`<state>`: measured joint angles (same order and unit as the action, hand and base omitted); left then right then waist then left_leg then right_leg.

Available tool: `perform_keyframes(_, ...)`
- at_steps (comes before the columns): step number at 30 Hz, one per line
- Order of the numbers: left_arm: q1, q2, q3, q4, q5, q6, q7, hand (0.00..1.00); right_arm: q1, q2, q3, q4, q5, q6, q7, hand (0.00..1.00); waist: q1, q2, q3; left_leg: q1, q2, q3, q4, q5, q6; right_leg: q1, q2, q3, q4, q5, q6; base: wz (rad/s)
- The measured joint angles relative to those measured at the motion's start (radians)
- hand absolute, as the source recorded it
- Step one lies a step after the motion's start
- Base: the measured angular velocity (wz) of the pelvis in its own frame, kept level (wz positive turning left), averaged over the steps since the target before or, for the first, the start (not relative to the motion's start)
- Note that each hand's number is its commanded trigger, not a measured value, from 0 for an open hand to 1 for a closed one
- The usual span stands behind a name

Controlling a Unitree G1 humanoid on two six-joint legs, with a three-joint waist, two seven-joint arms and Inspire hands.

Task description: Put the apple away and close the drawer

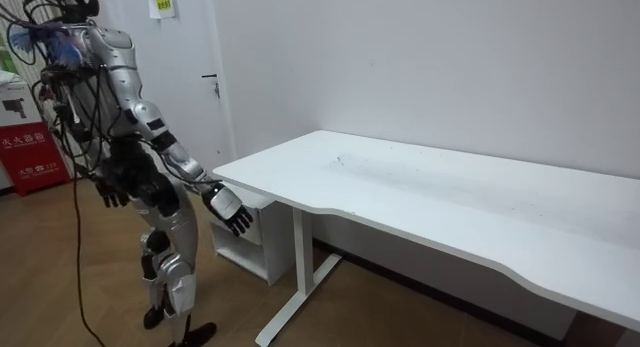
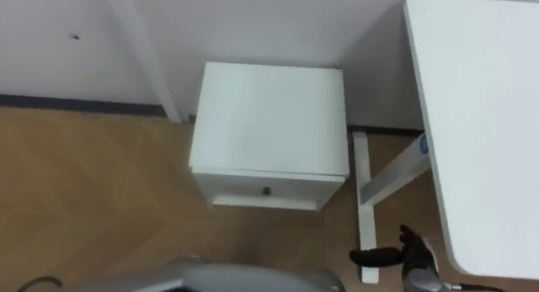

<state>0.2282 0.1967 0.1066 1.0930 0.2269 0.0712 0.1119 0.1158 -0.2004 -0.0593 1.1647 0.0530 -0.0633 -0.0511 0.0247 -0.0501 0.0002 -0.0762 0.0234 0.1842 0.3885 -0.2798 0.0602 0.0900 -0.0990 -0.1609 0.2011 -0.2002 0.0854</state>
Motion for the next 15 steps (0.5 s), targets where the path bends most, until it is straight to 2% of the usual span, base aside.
perform_keyframes(3, -0.007, -0.016, 0.000, -0.008, 0.000, -0.014, 0.005, 0.00, 0.002, 0.003, -0.002, 0.037, 0.027, 0.004, 0.021, 0.00, -0.014, 0.003, -0.0002, 0.008, 0.001, -0.018, -0.015, 0.005, -0.017, 0.017, 0.012, -0.033, -0.017, 0.004, -0.007, 0.16)
perform_keyframes(9, 0.004, -0.055, 0.013, -0.003, 0.002, -0.005, 0.003, 0.00, 0.004, 0.018, -0.004, 0.128, 0.071, 0.059, 0.072, 0.00, -0.019, 0.014, -0.0014, 0.021, 0.001, -0.026, -0.052, 0.016, -0.031, 0.021, 0.017, -0.053, -0.021, 0.004, -0.007, 0.03)
perform_keyframes(12, 0.003, -0.058, 0.014, -0.003, 0.001, 0.005, -0.011, 0.00, 0.001, 0.022, -0.004, 0.152, 0.105, 0.078, 0.094, 0.00, -0.018, 0.016, 0.0000, 0.020, 0.000, -0.026, -0.055, 0.016, -0.031, 0.021, 0.017, -0.055, -0.034, 0.005, -0.008, 0.00)
perform_keyframes(15, -0.001, -0.057, 0.028, -0.001, 0.002, 0.010, -0.029, 0.00, 0.004, 0.022, -0.005, 0.161, 0.126, 0.079, 0.106, 0.00, -0.018, 0.019, 0.0019, 0.027, -0.002, -0.029, -0.062, 0.016, -0.031, 0.025, 0.016, -0.062, -0.034, 0.005, -0.008, 0.00)
